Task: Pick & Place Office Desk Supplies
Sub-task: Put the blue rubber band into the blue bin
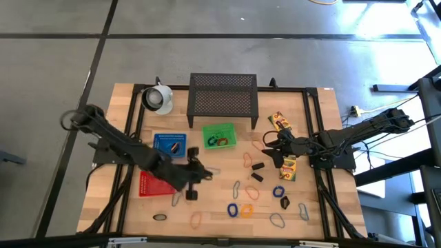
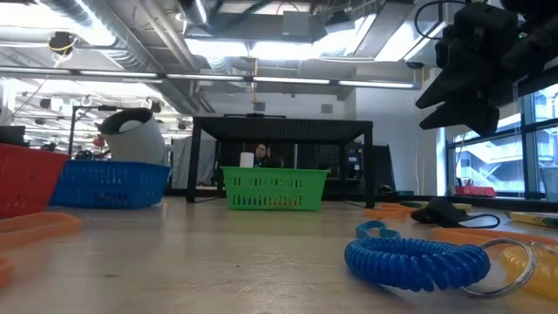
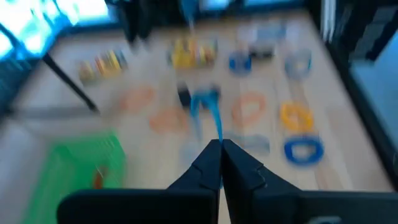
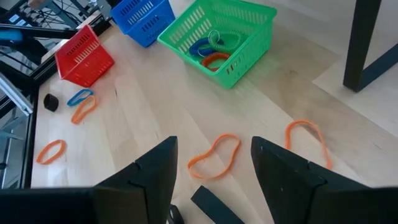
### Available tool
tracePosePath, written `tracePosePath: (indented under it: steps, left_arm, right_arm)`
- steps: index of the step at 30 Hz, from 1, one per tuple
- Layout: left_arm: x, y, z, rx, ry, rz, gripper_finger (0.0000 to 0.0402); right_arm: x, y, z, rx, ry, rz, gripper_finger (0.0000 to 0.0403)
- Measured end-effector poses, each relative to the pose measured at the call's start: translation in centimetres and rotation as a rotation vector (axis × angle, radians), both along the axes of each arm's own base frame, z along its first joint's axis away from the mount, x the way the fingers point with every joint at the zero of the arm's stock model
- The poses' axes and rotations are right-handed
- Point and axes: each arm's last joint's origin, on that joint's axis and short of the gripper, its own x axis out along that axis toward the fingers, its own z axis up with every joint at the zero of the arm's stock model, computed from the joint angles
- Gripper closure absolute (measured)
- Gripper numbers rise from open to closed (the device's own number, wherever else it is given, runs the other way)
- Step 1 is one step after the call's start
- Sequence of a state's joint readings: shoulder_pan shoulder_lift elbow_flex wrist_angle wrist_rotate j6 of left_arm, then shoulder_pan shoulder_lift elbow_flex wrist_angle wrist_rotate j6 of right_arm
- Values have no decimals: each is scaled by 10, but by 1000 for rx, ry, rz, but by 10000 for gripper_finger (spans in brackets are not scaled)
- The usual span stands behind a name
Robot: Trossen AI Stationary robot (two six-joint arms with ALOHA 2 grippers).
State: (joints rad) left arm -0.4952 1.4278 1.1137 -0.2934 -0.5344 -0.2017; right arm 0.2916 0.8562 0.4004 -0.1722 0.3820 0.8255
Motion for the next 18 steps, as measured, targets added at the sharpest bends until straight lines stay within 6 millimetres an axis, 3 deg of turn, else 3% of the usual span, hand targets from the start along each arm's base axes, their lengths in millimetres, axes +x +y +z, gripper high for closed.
tracePosePath:
  steps: [9, 15, 18]
  left_arm:
    - [-22, 25, 71, -7, -369, -25, 398]
    - [-32, 29, 96, 58, -531, -52, 398]
    - [-36, 34, 98, 14, -534, 45, 398]
  right_arm:
    - [0, -1, 0, -22, -7, -30, 195]
    - [0, -3, 1, -70, -20, -96, 195]
    - [0, -4, 1, -73, -21, -101, 195]
